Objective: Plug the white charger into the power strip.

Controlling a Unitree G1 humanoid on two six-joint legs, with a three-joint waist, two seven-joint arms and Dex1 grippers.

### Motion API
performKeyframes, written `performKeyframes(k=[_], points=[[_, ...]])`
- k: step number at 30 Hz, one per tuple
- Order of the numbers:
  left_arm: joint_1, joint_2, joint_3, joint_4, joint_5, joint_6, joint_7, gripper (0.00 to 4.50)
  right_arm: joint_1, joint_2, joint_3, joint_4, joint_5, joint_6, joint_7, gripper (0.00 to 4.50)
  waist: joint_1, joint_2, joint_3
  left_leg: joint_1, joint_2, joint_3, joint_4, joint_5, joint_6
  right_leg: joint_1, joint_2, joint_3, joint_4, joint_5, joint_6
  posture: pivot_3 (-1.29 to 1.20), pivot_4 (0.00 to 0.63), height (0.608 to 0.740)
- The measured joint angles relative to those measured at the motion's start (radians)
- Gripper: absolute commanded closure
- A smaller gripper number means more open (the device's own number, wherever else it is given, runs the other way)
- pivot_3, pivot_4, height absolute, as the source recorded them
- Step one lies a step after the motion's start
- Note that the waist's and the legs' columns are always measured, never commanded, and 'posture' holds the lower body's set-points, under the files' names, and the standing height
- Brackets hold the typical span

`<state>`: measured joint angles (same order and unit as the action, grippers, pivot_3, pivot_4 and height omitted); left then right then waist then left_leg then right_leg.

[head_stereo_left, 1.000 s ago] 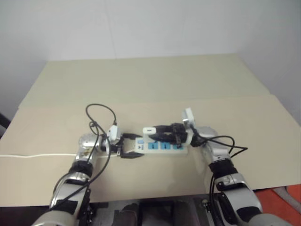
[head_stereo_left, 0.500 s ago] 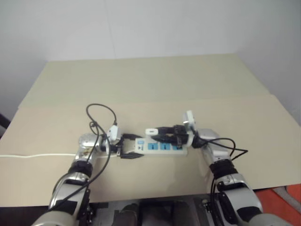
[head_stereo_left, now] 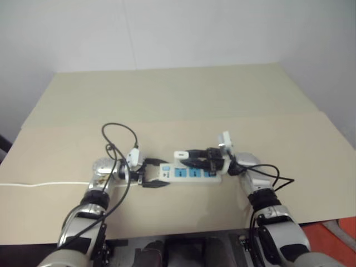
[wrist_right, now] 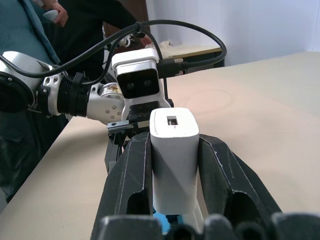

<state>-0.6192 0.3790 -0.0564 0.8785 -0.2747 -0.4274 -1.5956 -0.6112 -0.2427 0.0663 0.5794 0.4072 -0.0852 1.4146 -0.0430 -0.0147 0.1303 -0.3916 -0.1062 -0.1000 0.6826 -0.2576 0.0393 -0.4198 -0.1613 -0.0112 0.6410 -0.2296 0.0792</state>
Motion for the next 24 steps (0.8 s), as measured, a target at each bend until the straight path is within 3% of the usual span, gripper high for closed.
performKeyframes(k=[24], points=[[0.001, 0.001, 0.0, 0.0, 0.0, 0.008, -0.003, 1.24, 0.022, 0.008, 0.001, 0.009, -0.014, -0.098, 0.022, 3.4, 0.0, 0.0, 0.0, 0.001, 0.0, 0.0, -0.001, 0.0, 0.0, 0.0, 0.0, 0.0, 0.0, 0.0, 0.0, 0.0, 0.15, 0.74]])
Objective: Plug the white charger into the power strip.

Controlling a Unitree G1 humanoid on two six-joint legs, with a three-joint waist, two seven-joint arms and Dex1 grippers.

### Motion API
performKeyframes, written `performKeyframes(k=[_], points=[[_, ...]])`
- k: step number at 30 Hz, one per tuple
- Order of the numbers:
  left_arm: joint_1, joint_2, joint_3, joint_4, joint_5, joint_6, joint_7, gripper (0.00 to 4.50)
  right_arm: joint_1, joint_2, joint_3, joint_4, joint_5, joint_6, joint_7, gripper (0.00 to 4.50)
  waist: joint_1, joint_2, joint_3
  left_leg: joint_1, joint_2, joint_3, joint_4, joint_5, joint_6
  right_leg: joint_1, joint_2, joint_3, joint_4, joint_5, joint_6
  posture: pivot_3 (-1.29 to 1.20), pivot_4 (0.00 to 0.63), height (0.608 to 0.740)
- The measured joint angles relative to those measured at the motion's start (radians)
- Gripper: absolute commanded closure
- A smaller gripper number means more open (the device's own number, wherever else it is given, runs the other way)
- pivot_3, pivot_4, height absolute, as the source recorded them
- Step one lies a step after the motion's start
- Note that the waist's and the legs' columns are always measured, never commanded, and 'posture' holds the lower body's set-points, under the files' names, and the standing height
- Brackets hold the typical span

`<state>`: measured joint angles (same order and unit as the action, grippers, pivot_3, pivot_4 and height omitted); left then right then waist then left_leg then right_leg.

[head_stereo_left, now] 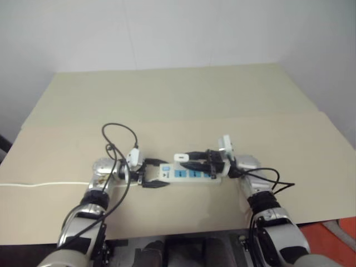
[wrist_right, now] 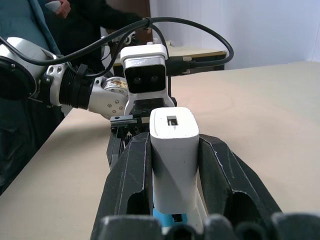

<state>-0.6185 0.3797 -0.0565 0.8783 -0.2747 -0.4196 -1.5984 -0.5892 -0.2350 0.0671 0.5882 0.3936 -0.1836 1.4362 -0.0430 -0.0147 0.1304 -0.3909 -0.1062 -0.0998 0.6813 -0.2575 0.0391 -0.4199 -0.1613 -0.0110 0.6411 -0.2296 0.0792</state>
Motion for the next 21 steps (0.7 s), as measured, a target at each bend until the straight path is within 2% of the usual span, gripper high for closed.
performKeyframes(k=[21], points=[[0.012, 0.005, -0.001, -0.009, 0.002, 0.009, 0.008, 1.24, -0.062, 0.006, 0.011, 0.115, -0.064, -0.062, 0.023, 3.4, -0.001, 0.0, 0.0, 0.006, 0.001, 0.0, -0.001, 0.0, 0.0, 0.002, 0.001, 0.0, 0.0, 0.0, 0.0, 0.0, 0.15, 0.74]])
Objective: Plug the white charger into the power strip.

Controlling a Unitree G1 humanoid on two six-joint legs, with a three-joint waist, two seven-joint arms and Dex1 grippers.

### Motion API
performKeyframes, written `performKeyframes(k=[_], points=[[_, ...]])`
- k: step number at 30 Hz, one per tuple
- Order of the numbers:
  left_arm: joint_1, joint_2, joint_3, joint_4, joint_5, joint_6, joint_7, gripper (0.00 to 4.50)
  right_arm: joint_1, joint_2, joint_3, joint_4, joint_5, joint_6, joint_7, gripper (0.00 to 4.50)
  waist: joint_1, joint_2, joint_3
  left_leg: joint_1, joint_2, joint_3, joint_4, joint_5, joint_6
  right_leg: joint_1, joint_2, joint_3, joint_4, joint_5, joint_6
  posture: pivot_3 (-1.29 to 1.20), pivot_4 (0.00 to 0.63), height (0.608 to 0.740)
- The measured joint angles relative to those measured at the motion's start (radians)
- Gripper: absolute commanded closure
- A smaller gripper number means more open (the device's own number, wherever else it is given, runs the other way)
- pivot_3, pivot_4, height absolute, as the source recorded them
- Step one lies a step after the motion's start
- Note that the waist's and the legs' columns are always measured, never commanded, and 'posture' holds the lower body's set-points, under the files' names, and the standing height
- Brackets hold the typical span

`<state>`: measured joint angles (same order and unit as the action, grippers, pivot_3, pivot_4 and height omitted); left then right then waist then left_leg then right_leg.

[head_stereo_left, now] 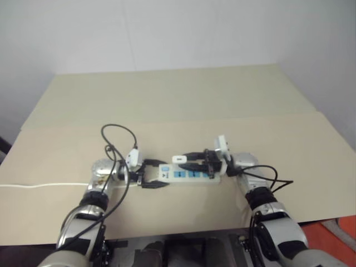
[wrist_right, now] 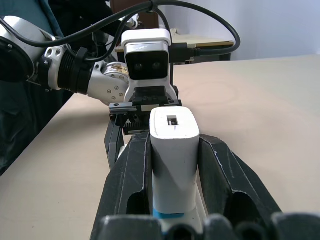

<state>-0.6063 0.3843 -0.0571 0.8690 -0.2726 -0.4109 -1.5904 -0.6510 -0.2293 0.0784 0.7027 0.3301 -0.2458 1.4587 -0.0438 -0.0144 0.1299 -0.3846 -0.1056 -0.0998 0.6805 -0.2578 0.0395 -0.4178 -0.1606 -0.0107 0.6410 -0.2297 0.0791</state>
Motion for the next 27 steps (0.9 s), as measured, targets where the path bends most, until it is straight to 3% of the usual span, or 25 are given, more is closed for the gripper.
performKeyframes(k=[27], points=[[0.008, 0.009, 0.0, 0.0, 0.015, 0.017, 0.016, 1.24, -0.049, -0.006, 0.045, 0.133, -0.034, -0.141, 0.003, 3.4, -0.001, 0.0, -0.001, 0.016, 0.005, 0.0, -0.004, -0.005, 0.005, 0.014, 0.006, 0.002, -0.01, 0.0, -0.002, 0.0, 0.15, 0.74]])
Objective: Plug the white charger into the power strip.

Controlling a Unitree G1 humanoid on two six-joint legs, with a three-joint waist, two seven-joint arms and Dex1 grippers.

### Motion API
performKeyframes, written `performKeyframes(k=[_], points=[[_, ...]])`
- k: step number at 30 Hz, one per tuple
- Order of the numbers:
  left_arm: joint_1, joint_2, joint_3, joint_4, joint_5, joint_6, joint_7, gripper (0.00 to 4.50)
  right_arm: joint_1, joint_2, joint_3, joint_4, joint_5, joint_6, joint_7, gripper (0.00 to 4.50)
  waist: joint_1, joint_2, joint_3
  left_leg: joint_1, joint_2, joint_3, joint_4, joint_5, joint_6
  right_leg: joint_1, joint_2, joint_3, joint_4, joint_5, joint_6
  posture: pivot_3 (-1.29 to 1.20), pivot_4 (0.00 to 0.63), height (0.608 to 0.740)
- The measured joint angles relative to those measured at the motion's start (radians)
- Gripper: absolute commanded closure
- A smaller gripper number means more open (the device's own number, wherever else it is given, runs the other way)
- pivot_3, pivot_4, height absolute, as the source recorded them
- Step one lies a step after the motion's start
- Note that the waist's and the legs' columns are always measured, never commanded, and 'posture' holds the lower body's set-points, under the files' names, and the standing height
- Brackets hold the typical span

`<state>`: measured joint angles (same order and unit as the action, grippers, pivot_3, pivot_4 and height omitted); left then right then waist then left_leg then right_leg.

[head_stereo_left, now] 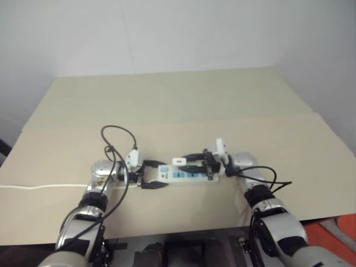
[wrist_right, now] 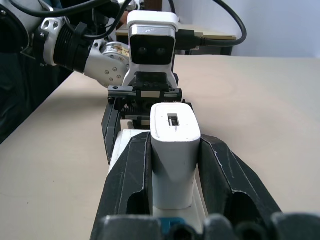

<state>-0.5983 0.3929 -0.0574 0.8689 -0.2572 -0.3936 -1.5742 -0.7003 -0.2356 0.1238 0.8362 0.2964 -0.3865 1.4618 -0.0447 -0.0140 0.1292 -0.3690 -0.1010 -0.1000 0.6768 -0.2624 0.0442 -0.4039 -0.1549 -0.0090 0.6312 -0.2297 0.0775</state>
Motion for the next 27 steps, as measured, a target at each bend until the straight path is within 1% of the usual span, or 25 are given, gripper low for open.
performKeyframes(k=[9, 14, 16, 17, 18, 19, 20, 24, 25, 27], points=[[0.008, 0.006, 0.001, -0.01, 0.0, 0.005, 0.005, 1.24, -0.009, 0.0, 0.019, 0.01, -0.002, 0.0, -0.008, 3.4, 0.001, 0.0, 0.0, 0.0, 0.006, 0.0, 0.0, -0.001, -0.002, 0.0, 0.006, 0.001, -0.001, 0.002, -0.003, 0.0, 0.15, 0.74], [0.01, 0.006, 0.001, -0.012, 0.0, 0.007, 0.008, 1.24, -0.012, 0.0, 0.019, 0.015, -0.002, 0.0, -0.009, 3.4, 0.002, 0.001, -0.001, 0.001, 0.006, 0.0, 0.0, -0.001, -0.003, 0.0, 0.007, 0.001, -0.001, 0.002, -0.003, 0.0, 0.15, 0.74], [0.01, 0.006, 0.001, -0.012, 0.0, 0.008, 0.008, 1.24, -0.015, 0.0, 0.019, 0.02, -0.002, 0.0, -0.009, 2.68, 0.002, 0.001, -0.001, 0.001, 0.006, 0.0, 0.0, -0.001, -0.003, 0.0, 0.007, 0.001, -0.001, 0.002, -0.004, 0.0, 0.15, 0.74], [0.01, 0.005, 0.001, -0.014, 0.001, 0.008, 0.008, 1.24, -0.016, -0.002, 0.018, 0.024, -0.009, -0.005, -0.019, 2.49, 0.002, 0.001, -0.001, 0.001, 0.007, 0.0, 0.0, -0.001, -0.003, 0.0, 0.007, 0.001, -0.001, 0.002, -0.004, 0.0, 0.15, 0.74], [0.01, 0.005, 0.001, -0.016, 0.001, 0.008, 0.008, 1.24, -0.019, -0.007, 0.018, 0.027, -0.014, -0.008, -0.028, 2.08, 0.002, 0.001, -0.001, 0.001, 0.007, 0.0, 0.0, -0.001, -0.003, 0.0, 0.007, 0.001, -0.001, 0.002, -0.004, 0.0, 0.15, 0.74], [0.01, 0.005, 0.001, -0.019, 0.001, 0.008, 0.008, 1.24, -0.021, -0.013, 0.016, 0.03, -0.019, -0.014, -0.033, 1.84, 0.002, 0.001, -0.001, 0.001, 0.007, 0.0, 0.0, -0.001, -0.003, 0.0, 0.007, 0.001, -0.001, 0.002, -0.004, 0.0, 0.15, 0.74], [0.01, 0.005, 0.0, -0.022, 0.001, 0.008, 0.008, 1.24, -0.021, -0.018, 0.009, 0.035, -0.019, -0.02, -0.036, 1.45, 0.002, 0.001, -0.001, 0.001, 0.007, 0.0, 0.0, -0.002, -0.003, 0.0, 0.007, 0.001, -0.001, 0.002, -0.004, 0.0, 0.15, 0.74], [0.01, 0.005, 0.0, -0.027, 0.001, 0.008, 0.005, 1.24, -0.02, -0.029, -0.005, 0.037, -0.018, -0.022, -0.016, 0.12, 0.002, 0.001, -0.001, 0.001, 0.007, 0.0, -0.001, -0.002, -0.004, 0.0, 0.008, 0.0, -0.001, 0.002, -0.004, 0.0, 0.15, 0.74], [0.01, 0.005, 0.0, -0.028, 0.001, 0.008, 0.004, 1.24, -0.02, -0.031, -0.01, 0.037, -0.018, -0.02, -0.002, 0.05, 0.002, 0.001, -0.001, 0.001, 0.007, 0.0, -0.001, -0.002, -0.004, 0.0, 0.008, 0.0, -0.001, 0.002, -0.004, 0.0, 0.15, 0.74], [0.01, 0.004, 0.0, -0.028, 0.001, 0.008, 0.003, 1.24, -0.019, -0.034, -0.015, 0.036, -0.016, -0.017, 0.016, 0.05, 0.003, 0.001, -0.001, 0.001, 0.007, 0.0, -0.001, -0.003, -0.004, 0.0, 0.008, 0.0, -0.002, 0.002, -0.004, 0.0, 0.15, 0.74]])
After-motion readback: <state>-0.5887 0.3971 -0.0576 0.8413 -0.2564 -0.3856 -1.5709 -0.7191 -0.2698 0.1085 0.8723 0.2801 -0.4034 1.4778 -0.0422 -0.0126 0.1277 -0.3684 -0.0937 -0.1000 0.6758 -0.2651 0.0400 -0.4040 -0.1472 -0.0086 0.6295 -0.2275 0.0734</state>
